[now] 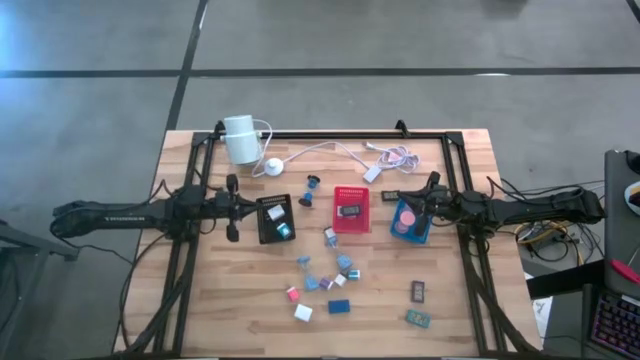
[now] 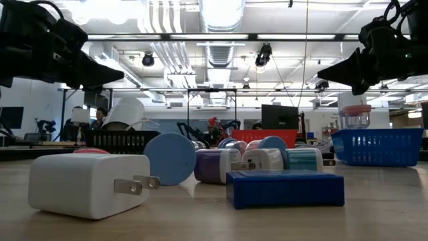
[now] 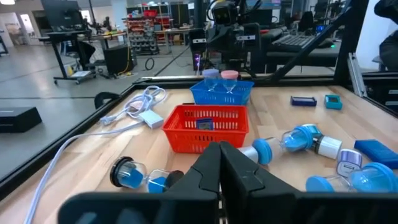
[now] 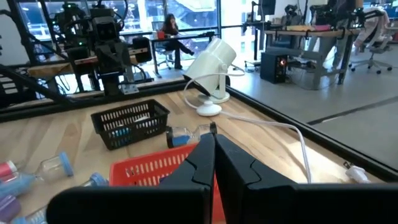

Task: Pick & Place Office items
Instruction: Put the right light blue hourglass into the blue bin

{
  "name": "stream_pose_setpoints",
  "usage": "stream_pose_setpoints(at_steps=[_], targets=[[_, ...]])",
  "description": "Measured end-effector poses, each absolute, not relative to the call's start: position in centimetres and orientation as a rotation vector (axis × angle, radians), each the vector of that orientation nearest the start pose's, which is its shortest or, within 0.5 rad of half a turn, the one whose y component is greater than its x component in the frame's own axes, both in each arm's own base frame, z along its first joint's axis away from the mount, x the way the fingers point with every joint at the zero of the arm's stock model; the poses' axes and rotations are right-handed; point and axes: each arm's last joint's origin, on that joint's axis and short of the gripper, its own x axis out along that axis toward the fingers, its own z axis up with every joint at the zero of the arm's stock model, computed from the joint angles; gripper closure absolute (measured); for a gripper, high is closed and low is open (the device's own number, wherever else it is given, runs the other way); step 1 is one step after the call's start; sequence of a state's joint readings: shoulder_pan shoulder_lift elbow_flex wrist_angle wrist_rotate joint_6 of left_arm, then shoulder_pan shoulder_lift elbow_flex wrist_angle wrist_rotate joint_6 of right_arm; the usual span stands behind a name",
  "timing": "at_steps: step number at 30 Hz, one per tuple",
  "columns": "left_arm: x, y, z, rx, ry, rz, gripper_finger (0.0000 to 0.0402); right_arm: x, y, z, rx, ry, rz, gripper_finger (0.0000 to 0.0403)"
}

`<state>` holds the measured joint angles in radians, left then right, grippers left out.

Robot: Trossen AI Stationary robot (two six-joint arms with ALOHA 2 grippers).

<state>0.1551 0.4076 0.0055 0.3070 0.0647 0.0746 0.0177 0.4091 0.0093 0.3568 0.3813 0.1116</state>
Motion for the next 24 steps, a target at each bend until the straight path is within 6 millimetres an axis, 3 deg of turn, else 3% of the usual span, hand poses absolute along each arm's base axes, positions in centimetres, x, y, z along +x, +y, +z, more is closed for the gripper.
stream_pose_setpoints(at_steps=[10, 16, 24], targets=[[12.2, 1.8, 16.5, 0.173, 0.037, 0.113, 0.0397, 12.4, -0.8, 17.0, 0.181, -0.053, -0.336, 0.0394], [12.2, 2.0, 16.4, 0.046, 0.046, 0.186, 0.0397, 12.6, -0.5, 18.2, 0.198, -0.168, -0.223, 0.0394], [12.1, 2.2, 16.5, 0.035, 0.043, 0.244, 0.0396, 13.0, -0.4, 17.9, 0.228, -0.13, -0.213, 0.0394]])
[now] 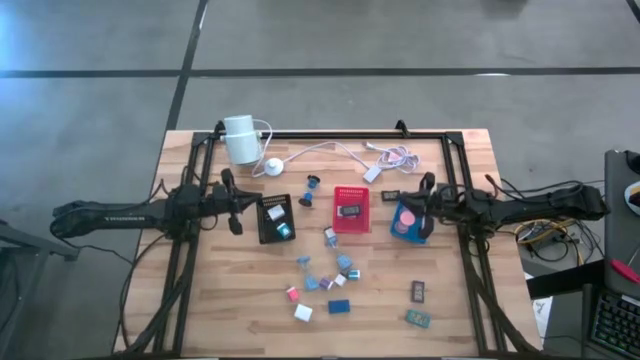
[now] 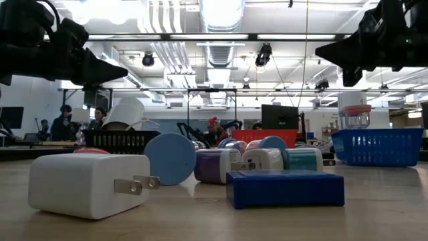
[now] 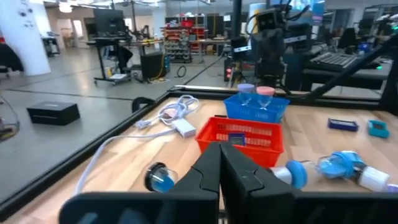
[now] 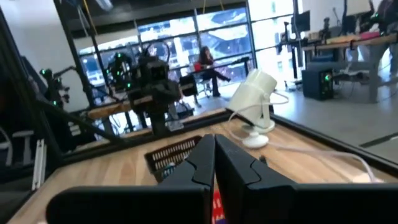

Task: Pick & Place Office items
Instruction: Put the right light blue hourglass into the blue bin

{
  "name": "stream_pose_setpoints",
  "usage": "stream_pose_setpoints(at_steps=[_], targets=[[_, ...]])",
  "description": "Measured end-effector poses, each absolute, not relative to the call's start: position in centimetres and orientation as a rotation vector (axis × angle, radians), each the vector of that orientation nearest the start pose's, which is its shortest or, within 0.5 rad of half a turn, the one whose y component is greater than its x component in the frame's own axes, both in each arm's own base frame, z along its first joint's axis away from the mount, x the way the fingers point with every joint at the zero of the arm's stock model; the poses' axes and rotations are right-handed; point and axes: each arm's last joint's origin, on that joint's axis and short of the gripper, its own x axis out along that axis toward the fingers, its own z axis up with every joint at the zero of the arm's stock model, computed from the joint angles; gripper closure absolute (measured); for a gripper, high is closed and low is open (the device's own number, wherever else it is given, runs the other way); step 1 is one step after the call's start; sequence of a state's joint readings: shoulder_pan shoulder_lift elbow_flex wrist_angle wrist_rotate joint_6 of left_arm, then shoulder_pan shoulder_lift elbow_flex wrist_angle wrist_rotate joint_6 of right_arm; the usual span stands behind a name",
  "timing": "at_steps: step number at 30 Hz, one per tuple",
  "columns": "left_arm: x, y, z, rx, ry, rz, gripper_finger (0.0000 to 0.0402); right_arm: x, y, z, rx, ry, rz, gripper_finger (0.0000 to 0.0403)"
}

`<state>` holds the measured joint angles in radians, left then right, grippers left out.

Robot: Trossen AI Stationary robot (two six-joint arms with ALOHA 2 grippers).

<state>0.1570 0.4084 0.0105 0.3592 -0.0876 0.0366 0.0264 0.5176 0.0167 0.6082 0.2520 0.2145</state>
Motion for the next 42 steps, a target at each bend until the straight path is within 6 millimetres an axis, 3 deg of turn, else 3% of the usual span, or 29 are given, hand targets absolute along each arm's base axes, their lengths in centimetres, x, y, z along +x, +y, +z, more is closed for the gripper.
stream_pose_setpoints(at_steps=[11, 23, 29, 42], targets=[[12.2, 2.2, 16.7, 0.061, 0.046, 0.258, 0.0392, 13.6, 0.2, 18.6, 0.218, -0.087, -0.178, 0.0394], [12.1, 2.2, 16.3, 0.054, 0.074, 0.258, 0.0391, 16.1, 1.9, 21.7, 0.152, 0.186, -0.164, 0.0394], [12.1, 2.2, 16.2, 0.051, 0.084, 0.257, 0.0395, 17.2, 2.9, 23.0, 0.099, 0.232, -0.115, 0.0394], [12.1, 2.2, 16.0, 0.054, 0.099, 0.257, 0.0391, 17.4, 4.5, 22.7, 0.118, 0.27, -0.041, 0.0394]])
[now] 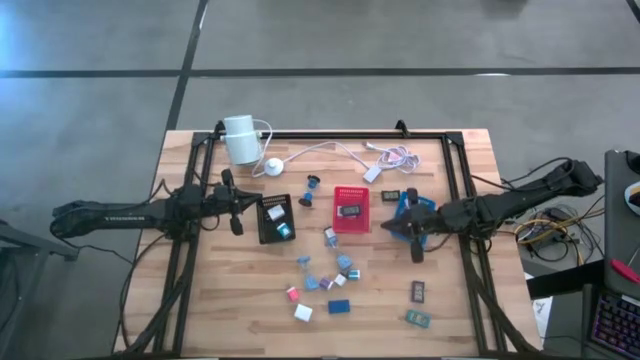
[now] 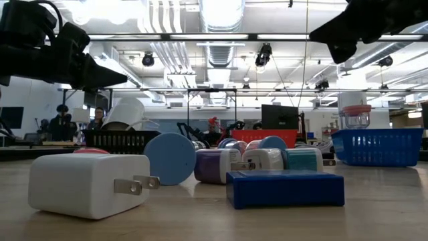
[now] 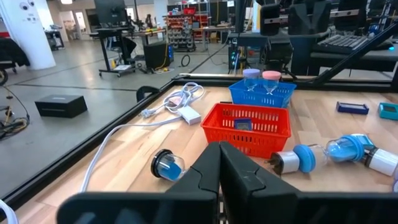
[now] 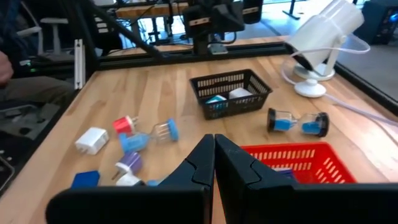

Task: Pick & Place Office items
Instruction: Put the right light blue hourglass into the blue bin

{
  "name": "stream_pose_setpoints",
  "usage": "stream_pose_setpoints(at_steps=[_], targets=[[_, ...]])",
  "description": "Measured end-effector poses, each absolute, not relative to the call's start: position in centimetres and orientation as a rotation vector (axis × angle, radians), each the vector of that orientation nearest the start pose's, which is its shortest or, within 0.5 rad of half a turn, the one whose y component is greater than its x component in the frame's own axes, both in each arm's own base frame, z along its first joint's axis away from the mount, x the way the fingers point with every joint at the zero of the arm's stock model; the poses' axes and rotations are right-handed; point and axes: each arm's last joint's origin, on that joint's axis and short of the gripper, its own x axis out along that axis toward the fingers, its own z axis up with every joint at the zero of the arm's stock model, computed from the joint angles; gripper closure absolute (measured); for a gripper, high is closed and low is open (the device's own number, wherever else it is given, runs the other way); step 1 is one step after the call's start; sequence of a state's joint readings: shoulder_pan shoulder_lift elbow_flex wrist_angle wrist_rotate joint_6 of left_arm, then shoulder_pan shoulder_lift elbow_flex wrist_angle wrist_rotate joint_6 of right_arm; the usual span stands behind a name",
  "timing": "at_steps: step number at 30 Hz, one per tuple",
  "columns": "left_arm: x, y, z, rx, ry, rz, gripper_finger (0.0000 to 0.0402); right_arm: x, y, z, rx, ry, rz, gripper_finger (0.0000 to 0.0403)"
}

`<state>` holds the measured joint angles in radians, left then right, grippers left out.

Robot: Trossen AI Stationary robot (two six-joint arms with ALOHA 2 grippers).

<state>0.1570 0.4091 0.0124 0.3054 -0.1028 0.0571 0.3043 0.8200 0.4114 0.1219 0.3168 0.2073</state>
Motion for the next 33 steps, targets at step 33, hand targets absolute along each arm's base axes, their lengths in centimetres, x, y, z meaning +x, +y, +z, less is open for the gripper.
stream_pose_setpoints(at_steps=[33], targets=[[12.1, 2.2, 16.0, 0.015, 0.096, 0.258, 0.039, 23.0, 7.8, 20.7, 0.222, 0.394, -0.109, 0.0394]])
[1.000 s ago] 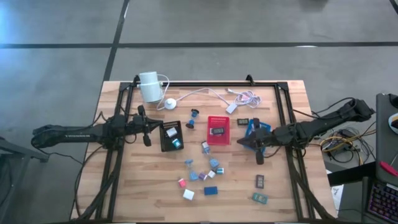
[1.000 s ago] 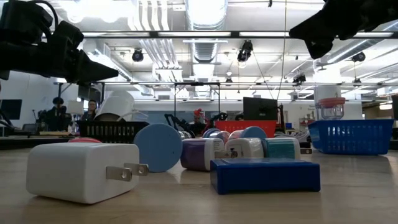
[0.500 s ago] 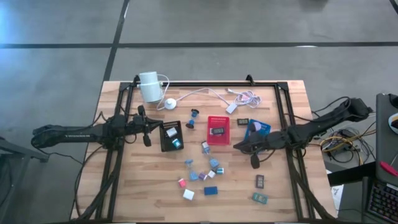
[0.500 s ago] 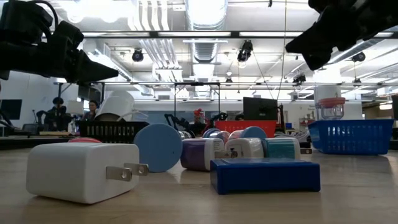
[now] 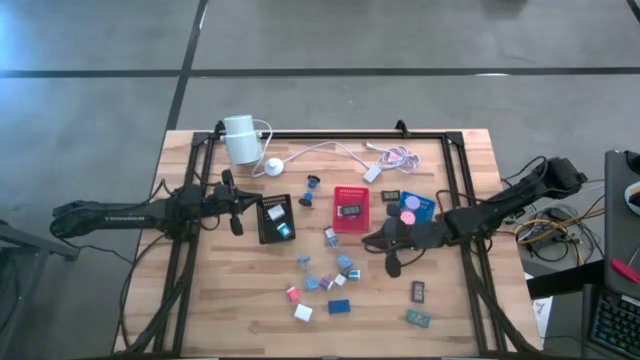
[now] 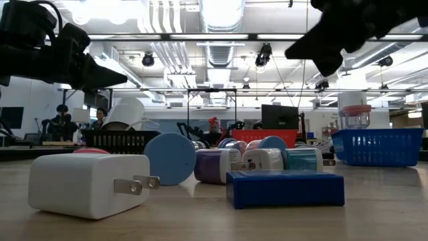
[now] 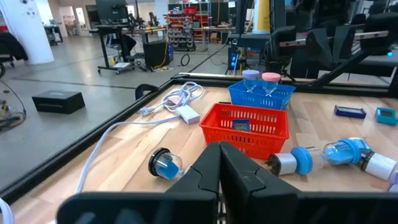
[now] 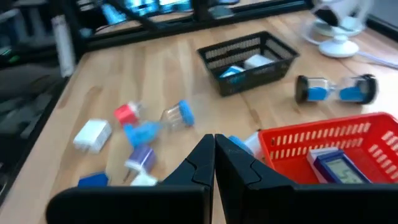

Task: Pick & Place Office items
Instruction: Put the right light blue hourglass into the blue bin

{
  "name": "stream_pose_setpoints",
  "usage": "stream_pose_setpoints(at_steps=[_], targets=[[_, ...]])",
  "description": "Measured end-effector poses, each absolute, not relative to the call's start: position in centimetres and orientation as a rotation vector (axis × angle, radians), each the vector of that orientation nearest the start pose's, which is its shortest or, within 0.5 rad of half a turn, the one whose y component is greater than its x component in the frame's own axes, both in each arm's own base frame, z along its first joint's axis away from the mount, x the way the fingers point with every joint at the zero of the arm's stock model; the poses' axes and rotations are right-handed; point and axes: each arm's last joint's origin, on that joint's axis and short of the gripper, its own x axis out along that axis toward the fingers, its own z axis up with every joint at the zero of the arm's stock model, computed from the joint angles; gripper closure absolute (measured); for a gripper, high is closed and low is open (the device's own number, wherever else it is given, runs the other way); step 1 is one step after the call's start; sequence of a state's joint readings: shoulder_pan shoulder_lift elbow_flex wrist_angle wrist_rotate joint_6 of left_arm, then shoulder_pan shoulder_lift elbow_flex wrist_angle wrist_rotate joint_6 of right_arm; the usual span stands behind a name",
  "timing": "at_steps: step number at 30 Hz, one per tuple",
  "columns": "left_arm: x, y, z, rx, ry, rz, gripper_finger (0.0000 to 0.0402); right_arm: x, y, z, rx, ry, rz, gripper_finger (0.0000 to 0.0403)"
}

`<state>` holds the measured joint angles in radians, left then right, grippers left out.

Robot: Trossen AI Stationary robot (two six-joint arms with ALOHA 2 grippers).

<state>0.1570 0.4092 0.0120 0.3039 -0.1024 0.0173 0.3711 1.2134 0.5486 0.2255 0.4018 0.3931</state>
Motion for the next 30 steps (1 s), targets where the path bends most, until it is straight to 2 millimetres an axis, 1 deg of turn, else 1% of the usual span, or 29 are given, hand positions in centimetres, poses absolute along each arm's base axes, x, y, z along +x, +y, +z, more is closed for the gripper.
stream_pose_setpoints(at_steps=[6, 11, 13, 15, 18, 22, 26, 30], targets=[[12.1, 2.2, 15.9, -0.023, 0.105, 0.26, 0.039, 25.1, 9.0, 22.2, 0.251, 0.518, -0.224, 0.0394], [12.1, 2.2, 15.9, -0.037, 0.103, 0.26, 0.039, 26.9, 9.7, 23.3, 0.344, 0.604, -0.348, 0.0394], [12.1, 2.2, 15.9, -0.043, 0.102, 0.261, 0.039, 27.6, 10.0, 23.6, 0.338, 0.667, -0.37, 0.0389], [12.1, 2.2, 15.9, -0.045, 0.102, 0.261, 0.039, 28.4, 10.5, 23.8, 0.344, 0.729, -0.376, 0.0375], [12.1, 2.2, 15.9, -0.044, 0.102, 0.261, 0.039, 29.4, 11.0, 23.6, 0.386, 0.817, -0.41, 0.0338], [12.1, 2.2, 15.9, -0.044, 0.102, 0.261, 0.039, 31.0, 11.7, 23.7, 0.373, 0.859, -0.433, 0.027], [12.1, 2.2, 15.9, -0.044, 0.102, 0.261, 0.039, 32.4, 12.3, 23.1, 0.374, 0.884, -0.439, 0.0199], [12.1, 2.2, 15.9, -0.044, 0.102, 0.26, 0.039, 33.5, 12.8, 22.6, 0.394, 0.909, -0.424, 0.0148]])
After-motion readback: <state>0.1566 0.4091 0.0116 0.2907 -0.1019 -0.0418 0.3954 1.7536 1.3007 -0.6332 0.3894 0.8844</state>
